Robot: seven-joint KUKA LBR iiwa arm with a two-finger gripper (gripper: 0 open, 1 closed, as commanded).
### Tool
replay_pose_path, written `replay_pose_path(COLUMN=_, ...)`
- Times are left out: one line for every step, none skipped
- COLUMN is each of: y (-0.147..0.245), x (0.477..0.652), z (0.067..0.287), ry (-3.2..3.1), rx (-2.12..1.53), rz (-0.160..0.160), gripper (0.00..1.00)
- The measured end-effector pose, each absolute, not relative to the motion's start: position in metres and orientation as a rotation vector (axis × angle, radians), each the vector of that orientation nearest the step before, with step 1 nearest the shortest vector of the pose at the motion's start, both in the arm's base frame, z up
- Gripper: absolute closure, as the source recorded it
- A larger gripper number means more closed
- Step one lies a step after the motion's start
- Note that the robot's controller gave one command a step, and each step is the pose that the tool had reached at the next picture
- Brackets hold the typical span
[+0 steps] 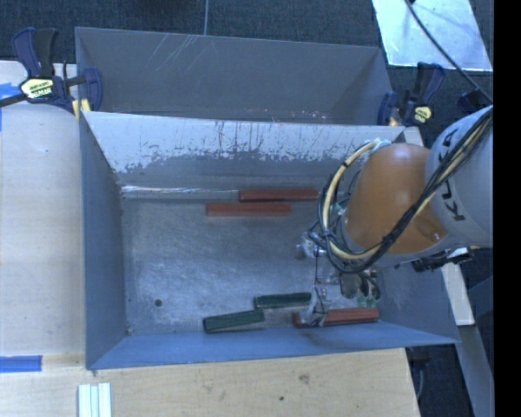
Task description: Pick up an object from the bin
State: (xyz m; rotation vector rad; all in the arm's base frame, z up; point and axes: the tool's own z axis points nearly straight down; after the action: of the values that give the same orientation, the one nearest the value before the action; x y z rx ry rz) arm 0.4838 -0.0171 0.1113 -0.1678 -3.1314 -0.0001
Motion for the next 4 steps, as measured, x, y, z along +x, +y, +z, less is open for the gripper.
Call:
replay_pose_path(y=-0.0388, x=0.4848, z=0.0698, ry=-3.142, rx=0.045, rz=0.000, gripper=0.00)
replay_pose_path(y=-0.0384, x=0.4853, z=0.0722, ry=-3.145, rx=0.051, rz=0.001, gripper=1.00)
replay_pose_path(y=-0.0386, x=0.4854, z=0.0705, ry=-3.143, rx=0.049, rz=0.001, gripper=0.00)
replay_pose_path(y=-0.0381, x=0.4854, z=0.0725, ry=-3.145, rx=0.053, rz=0.001, gripper=1.00)
